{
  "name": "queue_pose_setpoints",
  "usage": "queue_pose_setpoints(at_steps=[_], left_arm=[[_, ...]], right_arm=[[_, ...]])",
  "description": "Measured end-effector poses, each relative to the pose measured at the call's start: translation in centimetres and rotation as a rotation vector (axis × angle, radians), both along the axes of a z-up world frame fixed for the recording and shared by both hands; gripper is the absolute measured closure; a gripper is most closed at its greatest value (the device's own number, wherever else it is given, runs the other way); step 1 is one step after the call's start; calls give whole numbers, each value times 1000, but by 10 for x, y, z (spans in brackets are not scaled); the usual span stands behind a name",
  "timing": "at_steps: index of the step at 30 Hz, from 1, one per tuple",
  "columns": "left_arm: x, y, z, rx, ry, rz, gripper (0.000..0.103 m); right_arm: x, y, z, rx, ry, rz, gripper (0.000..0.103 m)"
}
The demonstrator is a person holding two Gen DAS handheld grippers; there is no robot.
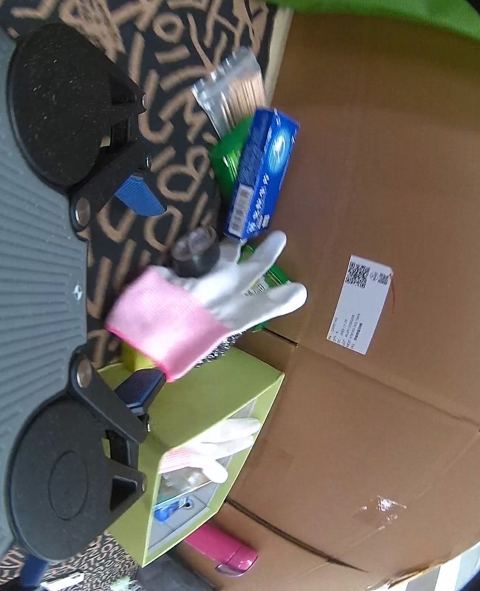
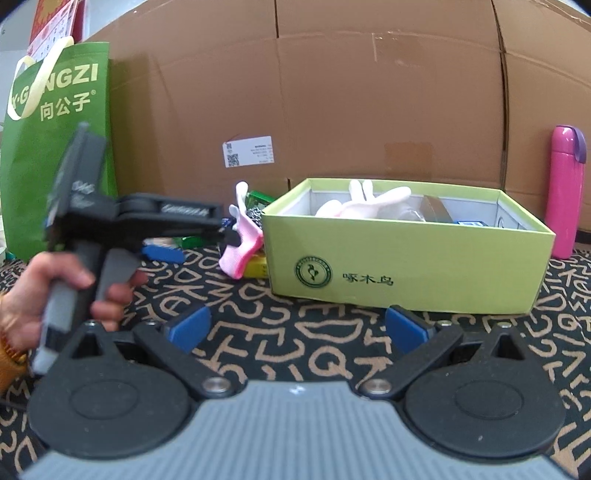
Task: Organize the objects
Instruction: 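Grasp the second white-pink glove with the left gripper, then hold the glove in the left gripper while the right grasps the steel wool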
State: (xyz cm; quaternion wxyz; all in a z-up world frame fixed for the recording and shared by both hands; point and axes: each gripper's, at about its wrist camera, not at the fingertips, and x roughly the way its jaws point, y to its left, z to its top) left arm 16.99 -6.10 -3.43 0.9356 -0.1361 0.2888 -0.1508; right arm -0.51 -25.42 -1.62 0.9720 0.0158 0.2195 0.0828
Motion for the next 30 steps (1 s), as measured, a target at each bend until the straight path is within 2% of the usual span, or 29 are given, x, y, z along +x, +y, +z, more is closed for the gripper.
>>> queue_pose_setpoints(at_steps=[1, 3, 5, 6, 8, 11, 14, 20, 24, 26, 27, 28, 30], left_arm=[[6, -3, -2, 7, 5, -10, 17], [15, -9, -6, 18, 26, -50, 49], [19, -11, -9, 12, 39, -94, 62], [16, -11, -8, 30, 19, -89, 76], [7, -6, -2, 85, -20, -84, 96], [-11, 19, 2, 18, 14, -102, 96], [-46, 42, 5, 58, 1, -101, 96], [-115, 85, 1, 116, 41, -99, 96], [-141, 97, -3, 144, 41, -59, 95], [-146, 102, -3, 146, 37, -43, 92], [-145, 103, -2, 147, 31, -34, 90], [-145, 104, -2, 147, 21, -30, 81], [-142, 102, 1, 156, -4, -16, 55]], right_arm=[[-1, -1, 0, 2, 0, -2, 0], [-1, -2, 0, 4, -1, -4, 0], [-1, -3, -1, 7, 3, -2, 0], [-1, -2, -1, 10, 5, 1, 0], [0, -1, 0, 17, 7, 13, 0], [4, 4, 0, 22, 13, 43, 0], [8, 11, 0, 15, 14, 71, 0], [23, 33, -1, 6, 33, 140, 0], [35, 56, 0, -16, 35, 200, 0], [42, 66, 0, -29, 47, 217, 4], [46, 70, -1, -33, 50, 226, 5], [50, 74, -1, -37, 54, 232, 6], [58, 81, -3, -49, 62, 233, 11]])
